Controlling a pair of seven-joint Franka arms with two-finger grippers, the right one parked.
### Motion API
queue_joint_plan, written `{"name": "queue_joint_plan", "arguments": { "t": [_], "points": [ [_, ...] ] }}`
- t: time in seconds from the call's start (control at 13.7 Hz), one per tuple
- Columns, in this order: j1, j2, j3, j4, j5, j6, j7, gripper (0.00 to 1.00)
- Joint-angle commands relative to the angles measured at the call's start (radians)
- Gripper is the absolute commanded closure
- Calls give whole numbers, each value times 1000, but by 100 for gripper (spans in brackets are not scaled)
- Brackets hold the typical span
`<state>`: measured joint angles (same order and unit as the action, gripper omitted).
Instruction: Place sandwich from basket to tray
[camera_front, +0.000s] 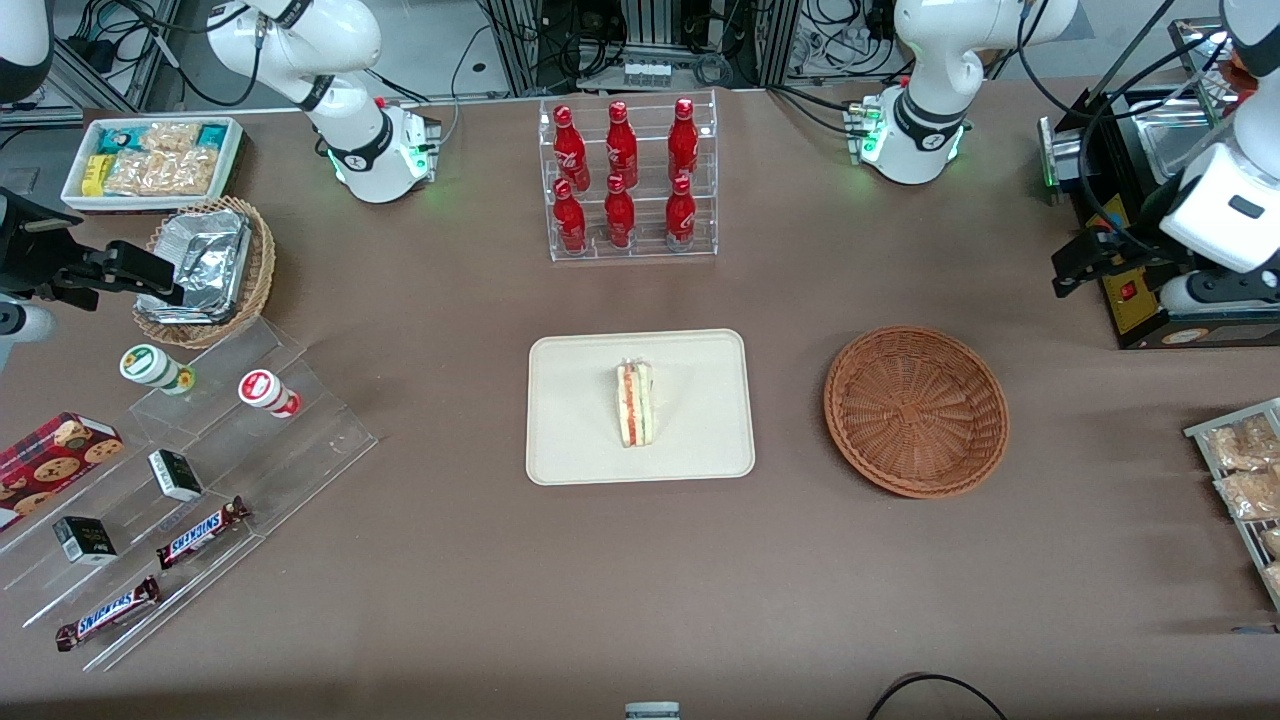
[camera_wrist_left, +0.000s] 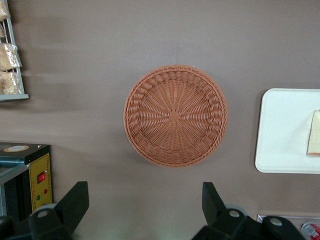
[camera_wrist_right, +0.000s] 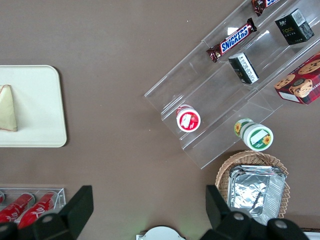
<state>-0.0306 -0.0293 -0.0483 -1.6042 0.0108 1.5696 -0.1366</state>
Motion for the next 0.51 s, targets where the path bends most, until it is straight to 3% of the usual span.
{"name": "queue_joint_plan", "arguments": {
  "t": [0.0,0.44],
  "points": [
    [14,40,-8,67,1,-10,11,0],
    [27,32,-7,66,3,-45,17,0]
  ]
}}
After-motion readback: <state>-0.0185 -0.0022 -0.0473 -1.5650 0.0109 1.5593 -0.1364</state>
